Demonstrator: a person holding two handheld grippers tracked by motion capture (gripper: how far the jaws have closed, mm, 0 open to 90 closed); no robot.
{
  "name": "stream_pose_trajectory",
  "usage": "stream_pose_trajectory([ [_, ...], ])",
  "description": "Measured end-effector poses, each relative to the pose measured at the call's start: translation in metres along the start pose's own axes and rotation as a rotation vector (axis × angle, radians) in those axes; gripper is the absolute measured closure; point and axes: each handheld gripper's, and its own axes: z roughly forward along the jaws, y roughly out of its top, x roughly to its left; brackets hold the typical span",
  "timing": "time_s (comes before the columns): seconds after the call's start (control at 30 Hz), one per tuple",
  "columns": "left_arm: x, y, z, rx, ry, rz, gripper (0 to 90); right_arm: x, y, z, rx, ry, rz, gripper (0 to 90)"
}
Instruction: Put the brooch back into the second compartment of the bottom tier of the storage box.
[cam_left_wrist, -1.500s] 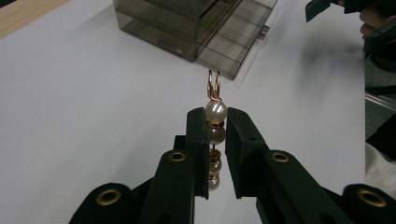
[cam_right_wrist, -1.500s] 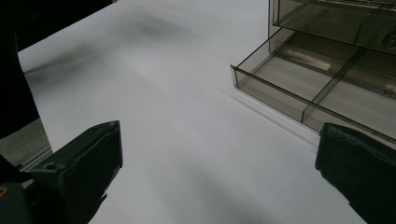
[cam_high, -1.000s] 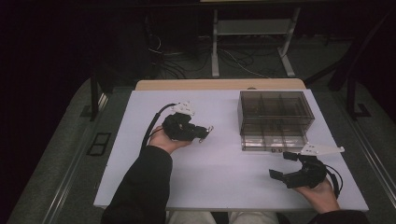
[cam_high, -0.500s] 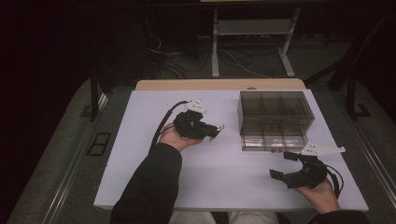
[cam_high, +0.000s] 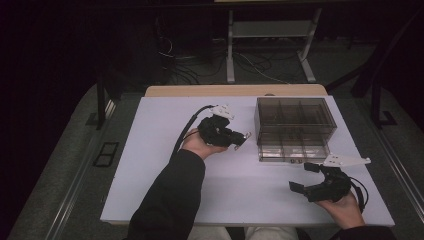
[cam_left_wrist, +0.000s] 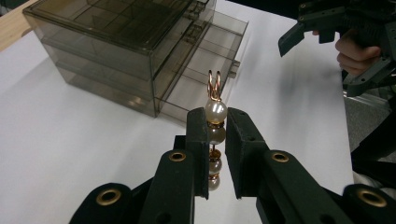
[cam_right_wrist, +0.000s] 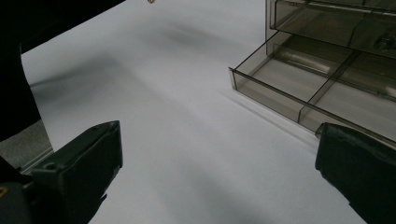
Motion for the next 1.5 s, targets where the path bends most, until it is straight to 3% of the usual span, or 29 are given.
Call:
stream_pose_trajectory([
  [1.0,-0.006,0.038,0.045,0.002,-0.054,0.043,79.1,0.001,0.000,-0.001,-0.003,0.007,0.000,0.4],
  [1.5,-0.008,0.046,0.069,0.014,-0.079,0.047,79.1,0.001,0.000,-0.001,-0.001,0.009,-0.004,0.4],
])
